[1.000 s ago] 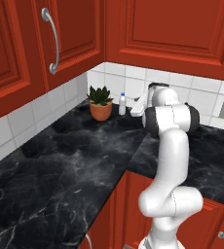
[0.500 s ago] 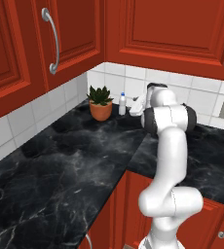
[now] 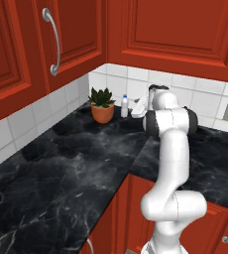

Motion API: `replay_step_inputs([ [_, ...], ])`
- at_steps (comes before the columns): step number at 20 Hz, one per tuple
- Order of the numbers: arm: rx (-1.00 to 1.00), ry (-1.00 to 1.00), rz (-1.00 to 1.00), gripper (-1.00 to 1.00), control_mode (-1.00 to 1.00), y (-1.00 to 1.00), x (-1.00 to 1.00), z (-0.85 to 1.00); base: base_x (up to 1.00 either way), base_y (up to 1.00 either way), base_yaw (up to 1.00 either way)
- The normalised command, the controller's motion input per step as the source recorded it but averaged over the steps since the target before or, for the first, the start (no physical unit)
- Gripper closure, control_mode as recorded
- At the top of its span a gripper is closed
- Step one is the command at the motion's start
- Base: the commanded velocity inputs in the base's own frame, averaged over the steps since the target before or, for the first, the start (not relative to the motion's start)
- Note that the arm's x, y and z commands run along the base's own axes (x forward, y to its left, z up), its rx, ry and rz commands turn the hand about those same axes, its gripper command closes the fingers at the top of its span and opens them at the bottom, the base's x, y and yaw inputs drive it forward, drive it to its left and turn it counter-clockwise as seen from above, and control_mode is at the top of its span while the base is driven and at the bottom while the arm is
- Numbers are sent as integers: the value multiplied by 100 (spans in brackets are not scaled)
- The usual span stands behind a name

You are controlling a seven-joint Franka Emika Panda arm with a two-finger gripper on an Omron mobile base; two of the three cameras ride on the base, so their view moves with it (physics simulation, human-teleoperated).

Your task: Place the drinks on the dining counter in a tight cluster.

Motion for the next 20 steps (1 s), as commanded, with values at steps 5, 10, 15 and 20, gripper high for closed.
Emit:
replay_step_inputs([
  [5, 0, 0, 4, -100, -100, -1, 12, -7, 0, 0, 0],
  [10, 0, 0, 3, -100, -100, -2, 17, -7, 0, 0, 0],
  [15, 0, 0, 1, -100, -100, 0, 18, -9, 0, 0, 0],
  [20, 0, 0, 0, -100, -100, -2, 22, -10, 0, 0, 0],
])
